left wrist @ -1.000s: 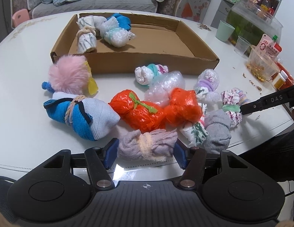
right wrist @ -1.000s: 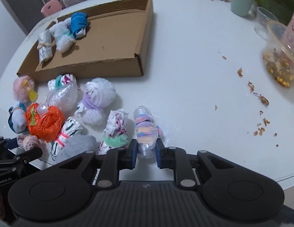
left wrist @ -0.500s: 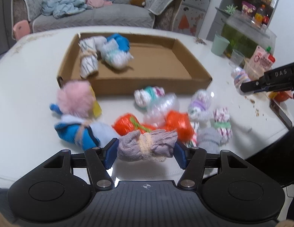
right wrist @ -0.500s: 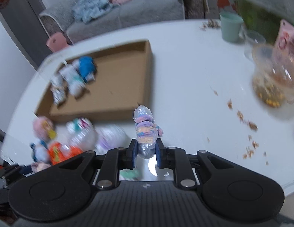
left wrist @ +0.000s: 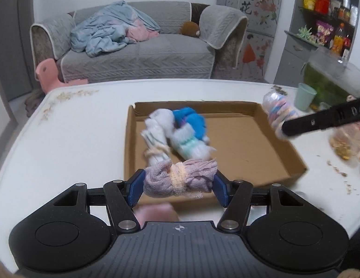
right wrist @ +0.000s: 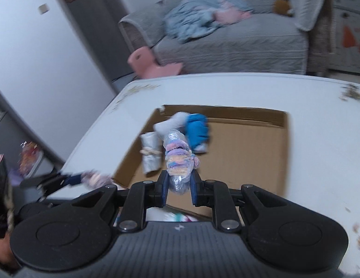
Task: Organize objects
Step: 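Lower the lilac roll and pastel bundle into the tray with both tools and release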
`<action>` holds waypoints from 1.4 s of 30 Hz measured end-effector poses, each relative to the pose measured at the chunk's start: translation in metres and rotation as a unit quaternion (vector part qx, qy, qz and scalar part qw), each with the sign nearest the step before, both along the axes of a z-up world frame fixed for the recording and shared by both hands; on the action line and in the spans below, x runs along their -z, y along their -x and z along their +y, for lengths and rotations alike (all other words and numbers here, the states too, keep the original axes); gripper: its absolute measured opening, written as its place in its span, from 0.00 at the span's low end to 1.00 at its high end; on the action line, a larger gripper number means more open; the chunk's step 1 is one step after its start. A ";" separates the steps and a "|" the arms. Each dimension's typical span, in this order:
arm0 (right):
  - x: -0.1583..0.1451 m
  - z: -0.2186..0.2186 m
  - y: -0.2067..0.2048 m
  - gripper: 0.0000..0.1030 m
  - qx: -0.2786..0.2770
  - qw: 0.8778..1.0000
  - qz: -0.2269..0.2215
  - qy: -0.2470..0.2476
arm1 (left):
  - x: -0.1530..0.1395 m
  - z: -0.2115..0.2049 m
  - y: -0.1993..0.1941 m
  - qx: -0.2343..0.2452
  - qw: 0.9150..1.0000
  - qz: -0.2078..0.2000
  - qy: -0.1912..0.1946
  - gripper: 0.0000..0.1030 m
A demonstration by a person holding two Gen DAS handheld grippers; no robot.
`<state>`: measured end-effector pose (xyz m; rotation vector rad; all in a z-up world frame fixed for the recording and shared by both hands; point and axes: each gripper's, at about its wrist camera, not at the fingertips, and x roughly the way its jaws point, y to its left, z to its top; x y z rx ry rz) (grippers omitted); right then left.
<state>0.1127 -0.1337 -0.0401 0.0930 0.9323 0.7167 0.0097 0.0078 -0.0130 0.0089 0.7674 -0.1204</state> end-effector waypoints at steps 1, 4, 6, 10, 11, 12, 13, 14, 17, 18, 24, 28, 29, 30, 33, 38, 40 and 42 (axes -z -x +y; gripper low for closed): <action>0.005 0.009 -0.005 0.17 -0.010 1.000 0.004 0.005 | 0.003 0.002 -0.007 0.003 1.000 0.002 -0.007 0.65; 0.016 0.031 -0.018 0.17 -0.030 0.999 0.018 0.012 | 0.014 0.005 -0.028 0.013 1.000 0.014 -0.024 0.65; 0.024 0.044 -0.027 0.17 -0.041 0.999 0.030 0.017 | 0.022 0.008 -0.035 0.019 0.999 0.025 -0.030 0.65; 0.041 0.067 -0.034 0.17 -0.059 0.997 0.045 0.022 | 0.037 0.010 -0.044 0.032 0.998 0.042 -0.041 0.65; 0.044 0.070 -0.034 0.17 -0.062 0.997 0.047 0.024 | 0.041 0.011 -0.046 0.034 0.997 0.047 -0.042 0.65; 0.047 0.072 -0.034 0.17 -0.065 0.996 0.052 0.024 | 0.044 0.012 -0.047 0.033 0.997 0.052 -0.041 0.65; 0.049 0.074 -0.034 0.17 -0.068 0.996 0.053 0.026 | 0.047 0.012 -0.048 0.034 0.997 0.055 -0.041 0.65; 0.052 0.077 -0.033 0.17 -0.072 0.996 0.053 0.030 | 0.050 0.012 -0.050 0.037 0.997 0.059 -0.043 0.65; 0.063 0.081 -0.036 0.17 -0.076 0.994 0.061 0.042 | 0.057 0.012 -0.054 0.048 0.995 0.069 -0.054 0.65; 0.065 0.082 -0.038 0.17 -0.075 0.994 0.064 0.046 | 0.059 0.012 -0.056 0.051 0.995 0.072 -0.056 0.65; 0.080 0.090 -0.041 0.17 -0.083 0.992 0.079 0.058 | 0.067 0.011 -0.063 0.062 0.993 0.084 -0.061 0.65; 0.087 0.094 -0.041 0.17 -0.087 0.990 0.086 0.064 | 0.069 0.007 -0.066 0.073 0.991 0.090 -0.073 0.65; 0.088 0.095 -0.041 0.17 -0.088 0.990 0.087 0.064 | 0.069 0.006 -0.066 0.078 0.989 0.091 -0.081 0.65; 0.089 0.095 -0.041 0.17 -0.088 0.990 0.089 0.064 | 0.069 0.004 -0.067 0.081 0.988 0.091 -0.091 0.66; 0.091 0.097 -0.041 0.17 -0.091 0.989 0.091 0.066 | 0.070 0.002 -0.066 0.087 0.986 0.092 -0.107 0.67; 0.092 0.099 -0.038 0.18 -0.096 0.989 0.088 0.073 | 0.072 -0.001 -0.067 0.094 0.984 0.099 -0.118 0.70; 0.092 0.097 -0.039 0.19 -0.094 0.989 0.087 0.072 | 0.072 -0.003 -0.067 0.095 0.983 0.103 -0.118 0.74; 0.091 0.095 -0.041 0.19 -0.089 0.990 0.088 0.070 | 0.071 -0.003 -0.067 0.095 0.983 0.102 -0.115 0.76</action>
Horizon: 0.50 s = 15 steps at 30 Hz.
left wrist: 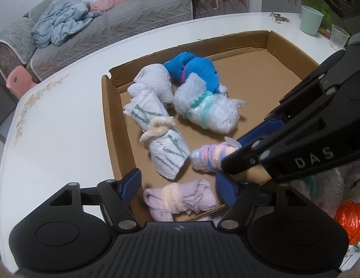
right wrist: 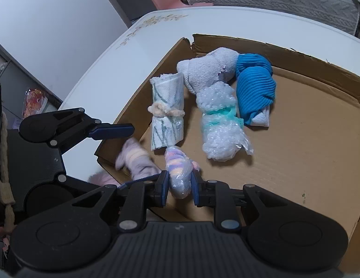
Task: Organize objects
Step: 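Lower the lilac roll and pastel bundle into the tray with both tools and release, then withdraw both tools from the tray toward the remaining pile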
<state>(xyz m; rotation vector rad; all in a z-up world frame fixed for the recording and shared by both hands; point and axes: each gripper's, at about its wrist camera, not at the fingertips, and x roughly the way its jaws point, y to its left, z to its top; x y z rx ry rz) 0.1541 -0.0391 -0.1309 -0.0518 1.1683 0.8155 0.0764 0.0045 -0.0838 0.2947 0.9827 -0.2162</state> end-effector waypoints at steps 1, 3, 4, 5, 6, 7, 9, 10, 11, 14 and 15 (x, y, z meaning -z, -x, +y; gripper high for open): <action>0.000 -0.001 -0.001 0.20 0.001 1.000 0.000 -0.001 | -0.001 0.000 0.000 -0.001 1.000 0.000 0.002 0.77; -0.002 -0.002 -0.001 0.21 0.003 1.000 -0.001 -0.005 | -0.004 0.000 0.002 -0.004 1.000 -0.001 0.006 0.79; -0.004 -0.003 -0.001 0.21 0.004 1.000 -0.001 -0.007 | -0.005 -0.001 0.002 -0.004 1.000 -0.001 0.007 0.81; -0.005 -0.003 -0.001 0.21 0.004 1.000 -0.002 -0.008 | -0.006 -0.001 0.003 -0.004 1.000 -0.003 0.007 0.81; -0.006 -0.003 -0.001 0.22 0.004 1.000 -0.002 -0.009 | -0.008 -0.001 0.004 -0.003 1.000 -0.004 0.007 0.82; -0.007 -0.003 -0.001 0.23 0.004 1.000 -0.003 -0.010 | -0.009 -0.001 0.004 -0.003 1.000 -0.003 0.008 0.83; -0.008 -0.003 -0.001 0.24 0.002 1.000 -0.005 -0.011 | -0.013 0.000 0.006 -0.006 1.000 -0.004 0.011 0.83; -0.009 -0.003 -0.001 0.25 0.003 1.000 -0.006 -0.012 | -0.016 0.001 0.007 -0.008 1.000 -0.005 0.015 0.83; -0.011 -0.004 -0.001 0.25 0.004 1.000 -0.006 -0.012 | -0.019 0.003 0.009 -0.014 1.000 -0.007 0.020 0.84; -0.019 -0.008 0.000 0.29 0.005 1.000 -0.013 -0.017 | -0.032 0.013 0.016 -0.040 0.998 -0.016 0.037 0.86; -0.024 -0.010 0.001 0.31 0.006 1.000 -0.018 -0.020 | -0.036 0.017 0.020 -0.051 0.997 -0.020 0.045 0.87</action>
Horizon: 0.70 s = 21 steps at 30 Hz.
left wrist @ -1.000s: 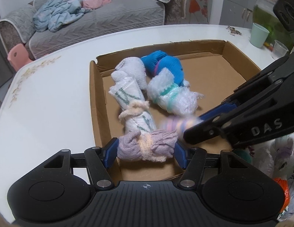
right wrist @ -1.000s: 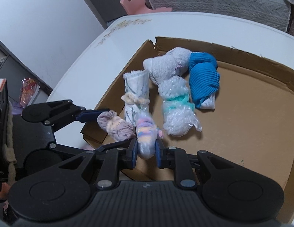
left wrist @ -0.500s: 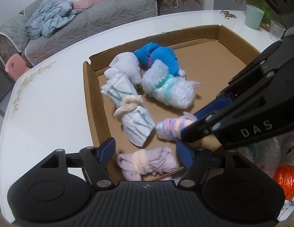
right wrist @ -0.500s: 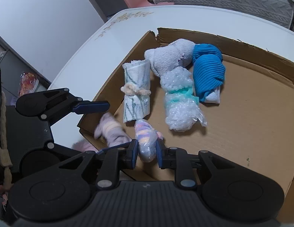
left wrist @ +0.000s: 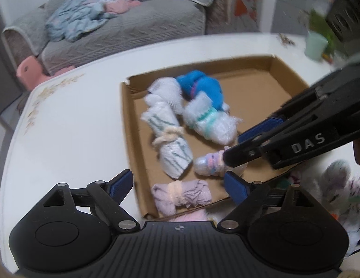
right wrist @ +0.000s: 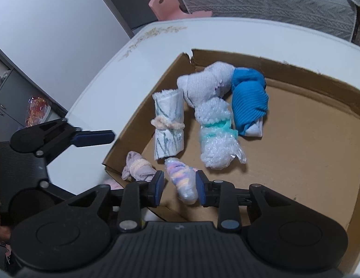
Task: Organize objects
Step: 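Withdraw both tools from the tray toward the remaining pile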
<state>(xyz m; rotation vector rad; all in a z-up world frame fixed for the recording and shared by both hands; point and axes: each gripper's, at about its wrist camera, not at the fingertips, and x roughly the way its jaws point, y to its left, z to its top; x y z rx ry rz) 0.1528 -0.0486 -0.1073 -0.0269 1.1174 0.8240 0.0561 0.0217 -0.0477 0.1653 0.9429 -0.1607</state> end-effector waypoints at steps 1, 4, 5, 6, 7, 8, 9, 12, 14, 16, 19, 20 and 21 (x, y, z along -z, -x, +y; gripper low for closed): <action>-0.005 -0.002 0.002 0.34 0.001 1.000 -0.004 -0.003 | -0.004 0.004 0.004 -0.011 1.000 -0.004 0.006 0.88; -0.020 -0.008 0.007 0.39 0.006 1.000 -0.019 -0.016 | -0.013 0.017 0.019 -0.040 0.999 -0.009 0.023 0.89; -0.025 -0.011 0.009 0.41 0.007 0.999 -0.023 -0.021 | -0.014 0.021 0.024 -0.048 0.998 -0.009 0.028 0.89; -0.029 -0.012 0.010 0.44 0.009 0.999 -0.028 -0.024 | -0.016 0.023 0.029 -0.054 0.998 -0.008 0.031 0.89; -0.033 -0.015 0.013 0.48 0.010 0.999 -0.034 -0.027 | -0.016 0.025 0.033 -0.059 0.998 -0.007 0.036 0.89; -0.038 -0.017 0.016 0.49 0.009 0.999 -0.040 -0.029 | -0.018 0.027 0.037 -0.064 0.997 -0.007 0.040 0.89; -0.042 -0.020 0.019 0.50 0.010 0.999 -0.045 -0.030 | -0.019 0.028 0.041 -0.071 0.996 -0.009 0.045 0.90; -0.051 -0.032 0.027 0.53 0.019 0.998 -0.056 -0.033 | -0.019 0.029 0.052 -0.088 0.994 -0.005 0.068 0.90; -0.059 -0.044 0.034 0.57 0.034 0.996 -0.068 -0.037 | -0.019 0.028 0.061 -0.095 0.993 -0.005 0.075 0.90; -0.070 -0.059 0.047 0.64 0.049 0.994 -0.095 -0.038 | -0.018 0.026 0.070 -0.099 0.992 -0.005 0.083 0.90; -0.084 -0.084 0.075 0.80 0.084 0.985 -0.145 -0.034 | -0.017 0.026 0.083 -0.114 0.988 -0.002 0.101 0.91; -0.087 -0.093 0.086 0.84 0.100 0.981 -0.162 -0.032 | -0.016 0.025 0.088 -0.117 0.988 -0.002 0.105 0.91; -0.089 -0.101 0.098 0.93 0.116 0.976 -0.181 -0.029 | -0.014 0.025 0.092 -0.122 0.987 -0.002 0.106 0.91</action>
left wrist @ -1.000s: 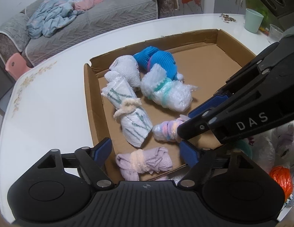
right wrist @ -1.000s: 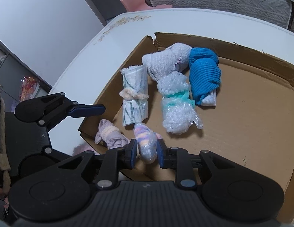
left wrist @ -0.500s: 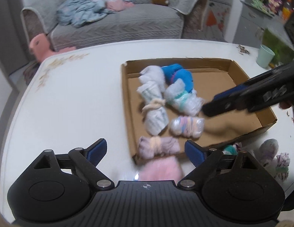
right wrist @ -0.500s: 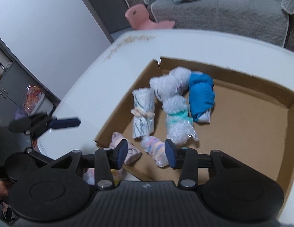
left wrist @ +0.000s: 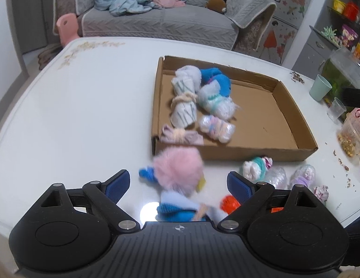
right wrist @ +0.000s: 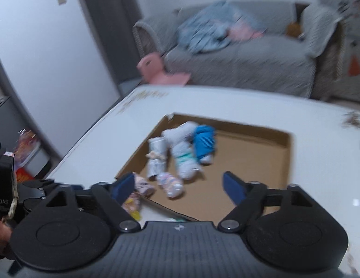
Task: Organize objects
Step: 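Withdraw both tools from the tray toward the remaining pile, then grasp the blue twine-tied sock bundle with the left tool while the right tool grasps the grey sock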
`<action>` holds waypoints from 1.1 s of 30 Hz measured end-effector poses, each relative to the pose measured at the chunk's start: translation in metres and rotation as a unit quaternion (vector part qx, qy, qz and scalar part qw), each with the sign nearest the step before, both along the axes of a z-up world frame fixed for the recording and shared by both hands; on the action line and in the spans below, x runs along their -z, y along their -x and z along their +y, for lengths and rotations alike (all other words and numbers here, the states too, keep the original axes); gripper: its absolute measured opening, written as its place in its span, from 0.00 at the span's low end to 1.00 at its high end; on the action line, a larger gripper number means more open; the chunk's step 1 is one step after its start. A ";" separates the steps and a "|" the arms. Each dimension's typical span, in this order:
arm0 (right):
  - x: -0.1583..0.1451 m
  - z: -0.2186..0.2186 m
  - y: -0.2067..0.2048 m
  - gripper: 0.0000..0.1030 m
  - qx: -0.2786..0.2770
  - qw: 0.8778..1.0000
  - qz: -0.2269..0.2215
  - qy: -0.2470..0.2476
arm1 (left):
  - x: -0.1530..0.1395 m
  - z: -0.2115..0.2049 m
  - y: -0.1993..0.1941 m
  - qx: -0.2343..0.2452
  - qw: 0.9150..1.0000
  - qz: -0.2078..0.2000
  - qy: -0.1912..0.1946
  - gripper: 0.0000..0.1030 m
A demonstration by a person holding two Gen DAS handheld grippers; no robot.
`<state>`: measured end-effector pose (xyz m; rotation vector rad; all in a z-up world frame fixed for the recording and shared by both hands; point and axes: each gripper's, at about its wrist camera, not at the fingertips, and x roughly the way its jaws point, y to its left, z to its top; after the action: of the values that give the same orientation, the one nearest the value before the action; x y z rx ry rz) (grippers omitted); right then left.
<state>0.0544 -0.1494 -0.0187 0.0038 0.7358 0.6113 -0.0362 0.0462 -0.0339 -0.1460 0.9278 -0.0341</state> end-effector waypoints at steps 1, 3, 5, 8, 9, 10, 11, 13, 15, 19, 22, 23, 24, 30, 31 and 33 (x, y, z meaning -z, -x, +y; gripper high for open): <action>-0.001 -0.007 0.012 1.00 0.021 1.000 -0.017 0.005 | 0.003 -0.001 0.004 -0.005 1.000 0.002 0.001 0.91; 0.000 -0.016 0.034 0.99 0.059 0.997 -0.040 0.015 | 0.009 -0.001 0.012 -0.014 1.000 0.008 0.013 0.91; 0.007 -0.020 0.048 0.99 0.081 0.996 -0.035 0.019 | 0.015 -0.002 0.019 -0.025 0.999 0.013 0.019 0.91; 0.026 -0.024 0.061 0.99 0.091 0.996 0.016 -0.003 | 0.022 -0.005 0.030 -0.035 0.999 0.014 0.020 0.92; 0.032 -0.025 0.064 0.99 0.093 0.995 0.041 -0.009 | 0.024 -0.006 0.033 -0.038 0.999 0.015 0.018 0.92; 0.040 -0.022 0.066 0.99 0.094 0.993 0.066 -0.004 | 0.026 -0.007 0.035 -0.039 0.999 0.016 0.018 0.92; 0.049 -0.018 0.067 0.99 0.097 0.992 0.085 0.010 | 0.029 -0.008 0.037 -0.041 0.999 0.019 0.021 0.92; 0.062 -0.011 0.072 0.97 0.098 0.989 0.107 0.030 | 0.033 -0.010 0.039 -0.043 0.998 0.024 0.027 0.92; 0.072 -0.002 0.073 0.95 0.085 0.987 0.133 0.032 | 0.037 -0.016 0.037 -0.038 0.998 0.028 0.030 0.92; 0.099 0.006 0.074 0.85 0.087 0.977 0.189 0.045 | 0.042 -0.025 0.029 -0.028 0.999 0.029 0.037 0.94; 0.110 0.007 0.071 0.77 0.093 0.972 0.212 0.046 | 0.047 -0.028 0.021 -0.026 0.998 0.033 0.042 0.94; 0.111 0.007 0.070 0.76 0.092 0.971 0.215 0.045 | 0.049 -0.028 0.019 -0.028 0.998 0.033 0.043 0.94; 0.113 0.009 0.070 0.71 0.090 0.971 0.217 0.045 | 0.051 -0.028 0.017 -0.029 0.998 0.034 0.042 0.94; 0.119 0.011 0.076 0.43 0.078 0.969 0.223 0.072 | 0.060 -0.014 0.012 -0.035 0.998 0.047 0.030 0.98; 0.119 0.008 0.077 0.39 0.083 0.969 0.220 0.077 | 0.059 -0.010 0.013 -0.035 0.998 0.047 0.025 0.98; 0.118 -0.003 0.077 0.39 0.096 0.966 0.230 0.064 | 0.057 -0.004 0.015 -0.036 0.998 0.047 0.020 0.98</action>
<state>-0.0222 -0.1520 -0.1369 0.1001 1.2088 0.3772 -0.0511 0.0420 -0.0907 -0.2192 1.0158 0.0219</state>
